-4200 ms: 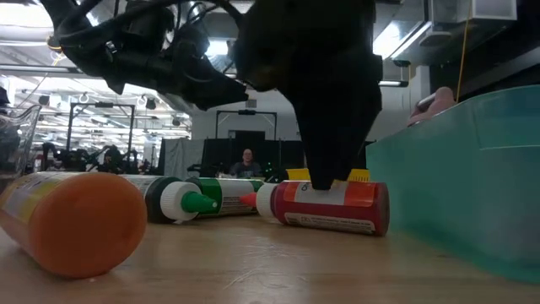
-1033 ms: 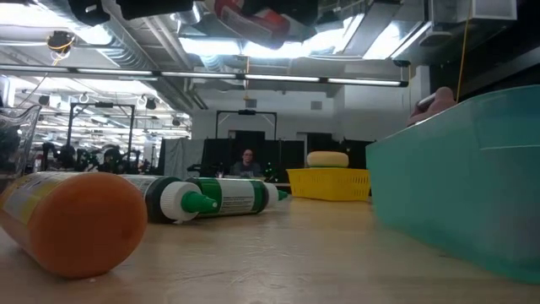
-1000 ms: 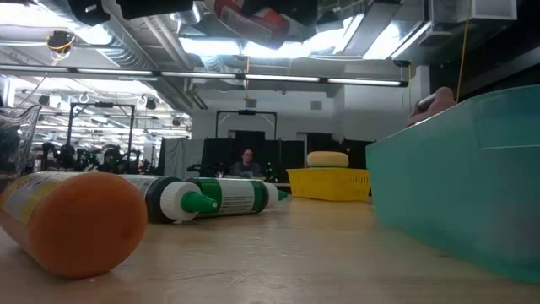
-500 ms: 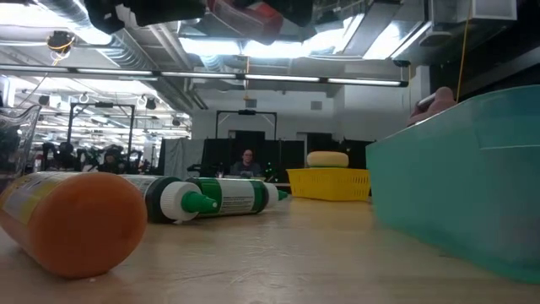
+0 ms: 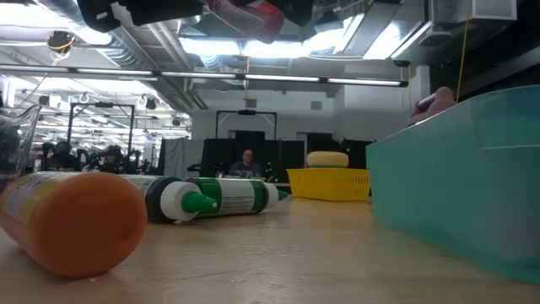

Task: Pick & Place Food Item
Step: Put the orange food coloring bottle into the transparent bin

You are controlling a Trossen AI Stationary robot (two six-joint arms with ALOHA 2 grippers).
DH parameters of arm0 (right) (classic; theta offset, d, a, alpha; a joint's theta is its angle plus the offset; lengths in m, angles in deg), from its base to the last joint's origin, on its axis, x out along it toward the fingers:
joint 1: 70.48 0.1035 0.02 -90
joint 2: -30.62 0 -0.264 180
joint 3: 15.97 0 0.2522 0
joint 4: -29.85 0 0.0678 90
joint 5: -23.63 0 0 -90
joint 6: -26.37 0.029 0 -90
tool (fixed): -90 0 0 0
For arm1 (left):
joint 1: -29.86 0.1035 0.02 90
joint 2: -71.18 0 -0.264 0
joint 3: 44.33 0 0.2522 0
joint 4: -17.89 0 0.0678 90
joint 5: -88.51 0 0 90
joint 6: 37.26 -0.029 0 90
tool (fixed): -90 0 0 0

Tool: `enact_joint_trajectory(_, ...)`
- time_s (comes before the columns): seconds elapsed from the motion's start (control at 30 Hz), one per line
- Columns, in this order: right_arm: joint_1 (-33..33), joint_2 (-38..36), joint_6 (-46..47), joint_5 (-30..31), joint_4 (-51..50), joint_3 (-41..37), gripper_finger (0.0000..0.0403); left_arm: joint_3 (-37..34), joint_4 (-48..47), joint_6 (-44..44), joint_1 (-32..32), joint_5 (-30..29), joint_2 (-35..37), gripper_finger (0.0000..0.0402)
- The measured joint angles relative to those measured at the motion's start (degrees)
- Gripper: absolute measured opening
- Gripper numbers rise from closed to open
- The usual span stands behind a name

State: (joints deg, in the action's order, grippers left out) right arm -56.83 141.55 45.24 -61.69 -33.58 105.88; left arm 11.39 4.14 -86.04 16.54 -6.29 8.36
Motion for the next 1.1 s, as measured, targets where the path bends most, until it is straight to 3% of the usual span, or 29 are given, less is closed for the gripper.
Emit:
enact_joint_trajectory(0.83,-0.88,0.5,0.2,-1.09,-0.67,-0.09,0.0069,2.62,-1.37,-1.04,-1.54,-0.15,-2.83,0.0182)
enact_joint_trajectory(1.1,-0.91,3.7,0.57,-4.28,0.83,0.09,0.0069,2.45,-2.74,-1.86,-0.46,-0.66,-4.94,0.0182)
